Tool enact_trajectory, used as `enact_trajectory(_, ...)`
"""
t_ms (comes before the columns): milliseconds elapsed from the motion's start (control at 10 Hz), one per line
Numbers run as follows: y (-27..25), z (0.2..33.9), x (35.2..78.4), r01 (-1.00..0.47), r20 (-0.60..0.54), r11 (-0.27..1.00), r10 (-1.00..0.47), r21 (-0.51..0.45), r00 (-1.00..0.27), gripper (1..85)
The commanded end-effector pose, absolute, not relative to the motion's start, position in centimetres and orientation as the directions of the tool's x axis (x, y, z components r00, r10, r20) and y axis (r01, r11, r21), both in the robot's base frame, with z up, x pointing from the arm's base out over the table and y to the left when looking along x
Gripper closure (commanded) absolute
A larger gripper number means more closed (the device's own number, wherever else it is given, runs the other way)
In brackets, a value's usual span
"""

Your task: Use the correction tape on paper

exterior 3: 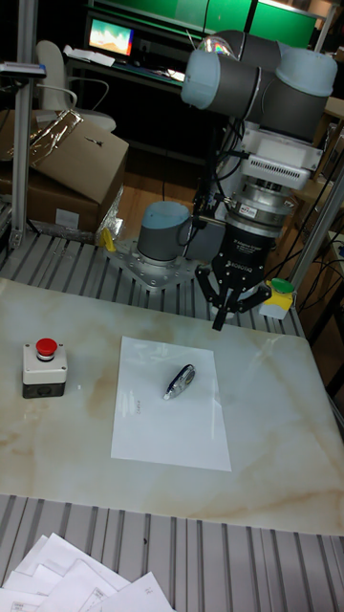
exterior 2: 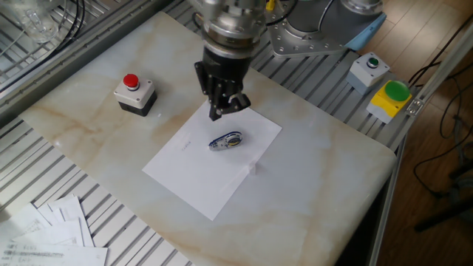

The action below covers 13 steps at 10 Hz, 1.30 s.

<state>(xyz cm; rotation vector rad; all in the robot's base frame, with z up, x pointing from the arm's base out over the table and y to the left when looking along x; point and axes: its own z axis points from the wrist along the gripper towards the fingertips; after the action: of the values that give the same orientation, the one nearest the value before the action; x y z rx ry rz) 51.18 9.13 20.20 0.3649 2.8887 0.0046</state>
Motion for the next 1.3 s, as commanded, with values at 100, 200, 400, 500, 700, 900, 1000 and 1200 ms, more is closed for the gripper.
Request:
enact_trajectory(100, 8.4, 20.3, 49.5, 0.202, -0.176, 0.979, 0.201, 0.013, -0.964, 84.7)
enact_trajectory(200, 7.9, 20.8, 49.9, 0.186, -0.158, 0.982, 0.188, 0.025, -0.969, 84.7)
enact_trajectory(400, 6.3, 23.3, 51.7, 0.147, -0.104, 0.988, 0.152, 0.055, -0.983, 84.7)
enact_trajectory(500, 6.9, 23.2, 50.8, 0.142, -0.066, 0.987, 0.147, 0.071, -0.987, 84.7)
enact_trajectory(700, 7.1, 23.2, 50.6, 0.125, -0.060, 0.989, 0.130, 0.078, -0.990, 84.7)
enact_trajectory(900, 6.2, 23.3, 51.6, 0.117, -0.102, 0.992, 0.121, 0.045, -0.987, 84.7)
enact_trajectory(1000, 5.8, 23.3, 51.6, 0.121, -0.106, 0.992, 0.124, 0.033, -0.987, 84.7)
enact_trajectory(1200, 6.1, 23.3, 51.8, 0.130, -0.109, 0.990, 0.135, 0.046, -0.985, 84.7)
